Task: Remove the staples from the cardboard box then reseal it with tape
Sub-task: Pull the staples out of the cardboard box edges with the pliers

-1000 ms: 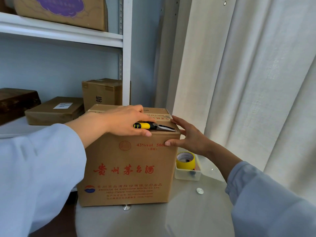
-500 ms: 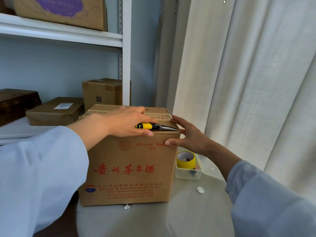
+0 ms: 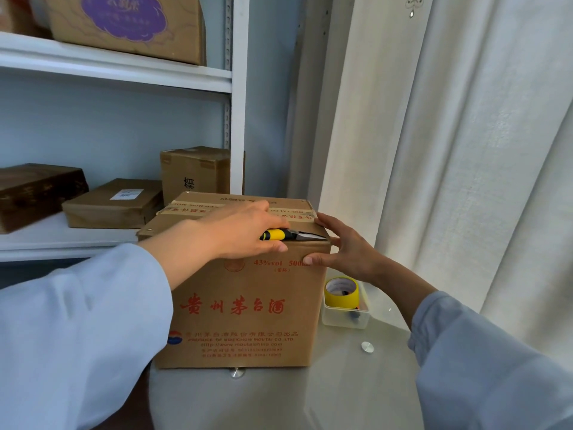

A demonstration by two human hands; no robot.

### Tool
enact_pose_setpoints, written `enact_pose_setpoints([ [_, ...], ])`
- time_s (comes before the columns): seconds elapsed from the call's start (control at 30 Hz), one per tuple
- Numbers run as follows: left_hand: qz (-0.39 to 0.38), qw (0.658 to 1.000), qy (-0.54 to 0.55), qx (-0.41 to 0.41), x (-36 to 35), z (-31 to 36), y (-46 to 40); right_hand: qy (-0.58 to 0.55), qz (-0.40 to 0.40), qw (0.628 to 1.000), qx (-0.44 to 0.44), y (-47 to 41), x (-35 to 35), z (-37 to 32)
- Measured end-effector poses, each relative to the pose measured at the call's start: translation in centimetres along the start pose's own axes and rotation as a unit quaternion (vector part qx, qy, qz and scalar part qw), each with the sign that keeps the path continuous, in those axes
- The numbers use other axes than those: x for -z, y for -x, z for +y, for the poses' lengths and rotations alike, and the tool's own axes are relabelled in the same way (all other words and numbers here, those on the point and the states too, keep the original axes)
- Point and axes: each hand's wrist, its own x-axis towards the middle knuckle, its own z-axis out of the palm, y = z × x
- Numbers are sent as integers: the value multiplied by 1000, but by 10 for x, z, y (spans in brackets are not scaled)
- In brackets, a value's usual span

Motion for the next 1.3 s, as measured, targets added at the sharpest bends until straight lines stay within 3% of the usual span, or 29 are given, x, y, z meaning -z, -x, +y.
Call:
enact_pose_setpoints([
  [0.63,79,987,-108,87,-7,53,33,2,23,1000,13,3,-2,-7],
  [0.77,88,990,-76,85,-9,49,35,5,18,1000,16,4,-3,-10],
  [0.93,47,992,-84,76,10,26,21,-6,10,1000,19,6,-4,-11],
  [1.3,-65,996,-48,-31,16,-12,-9,-13,12,1000,20,6,-4,-12],
])
